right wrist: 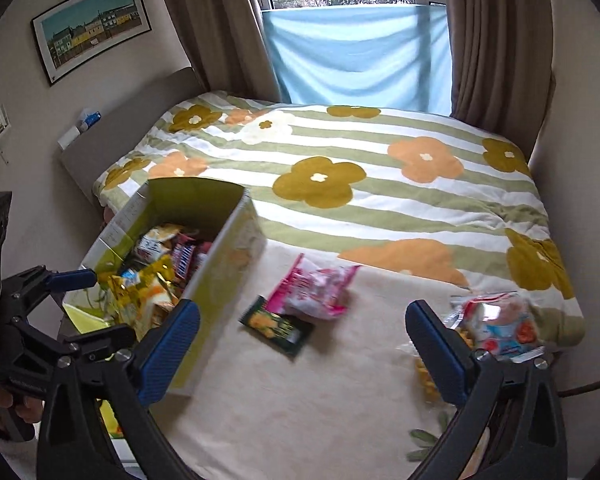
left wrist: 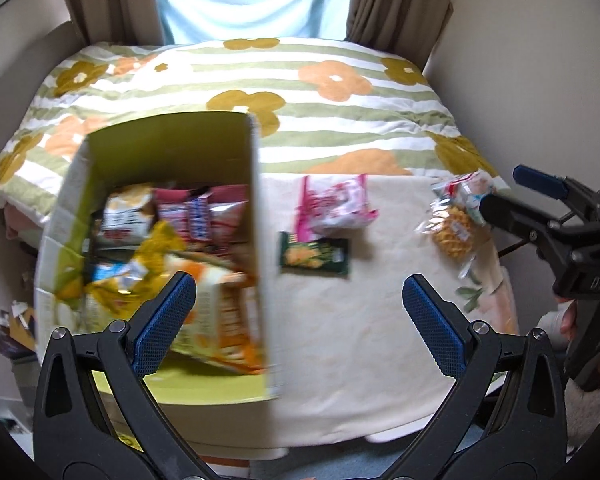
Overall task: Organize snacks
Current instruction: 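Grasp the pink candy bag with the left tool while the right tool grasps the shrimp bag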
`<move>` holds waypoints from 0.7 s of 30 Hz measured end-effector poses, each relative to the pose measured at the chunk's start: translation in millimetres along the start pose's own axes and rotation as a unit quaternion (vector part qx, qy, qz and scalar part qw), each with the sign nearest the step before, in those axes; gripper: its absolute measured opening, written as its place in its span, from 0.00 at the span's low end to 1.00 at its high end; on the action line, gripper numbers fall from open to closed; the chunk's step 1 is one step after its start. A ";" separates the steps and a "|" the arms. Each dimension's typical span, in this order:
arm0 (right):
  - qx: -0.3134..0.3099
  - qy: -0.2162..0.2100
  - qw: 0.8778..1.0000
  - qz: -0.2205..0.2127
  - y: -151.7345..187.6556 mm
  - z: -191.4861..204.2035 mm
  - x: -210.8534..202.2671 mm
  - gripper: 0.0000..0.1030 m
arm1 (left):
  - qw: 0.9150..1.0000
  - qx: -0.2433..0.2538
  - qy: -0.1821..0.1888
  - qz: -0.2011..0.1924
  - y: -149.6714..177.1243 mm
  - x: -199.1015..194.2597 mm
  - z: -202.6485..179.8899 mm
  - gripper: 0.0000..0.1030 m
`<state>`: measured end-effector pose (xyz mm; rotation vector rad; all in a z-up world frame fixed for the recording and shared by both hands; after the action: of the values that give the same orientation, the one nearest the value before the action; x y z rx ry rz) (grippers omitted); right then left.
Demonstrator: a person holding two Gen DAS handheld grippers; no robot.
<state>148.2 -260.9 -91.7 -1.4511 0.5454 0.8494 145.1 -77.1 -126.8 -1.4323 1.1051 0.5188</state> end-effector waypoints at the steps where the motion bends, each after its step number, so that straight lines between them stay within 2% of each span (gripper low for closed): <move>1: 0.000 -0.005 1.000 0.003 2.3 -10.6 0.0 0.99 | 1.000 -0.003 0.001 0.000 -2.1 5.1 -9.0 1.00; 5: -0.003 -0.014 1.000 0.010 9.4 -42.2 2.5 0.99 | 1.000 -0.017 -0.002 -0.001 -14.6 28.2 -38.9 1.00; 11: -0.016 -0.008 1.000 0.011 22.6 -72.3 13.5 0.99 | 1.000 -0.025 -0.013 0.013 -36.8 75.1 -59.2 1.00; 16: -0.007 -0.017 1.000 0.019 35.8 -88.1 32.7 0.99 | 0.999 -0.033 -0.016 0.034 -54.3 127.5 -59.6 1.00; 21: -0.025 0.013 0.999 0.029 48.6 -96.9 57.1 0.99 | 0.997 -0.046 -0.027 0.049 -62.5 185.0 -47.8 1.00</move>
<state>161.8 -350.4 -174.2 -1.4997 0.5910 0.8967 267.7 -190.3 -239.0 -1.4402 1.1248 0.6816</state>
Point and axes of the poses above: each gripper's, at about its wrist camera, not at the fingertips, and x roughly the way its jaws point, z to its left, y to its underside, the point moved 2 cm from there along x, roughly the way its jaws point, and after that the axes turned 7 degrees about y, right-handed, at the moved point
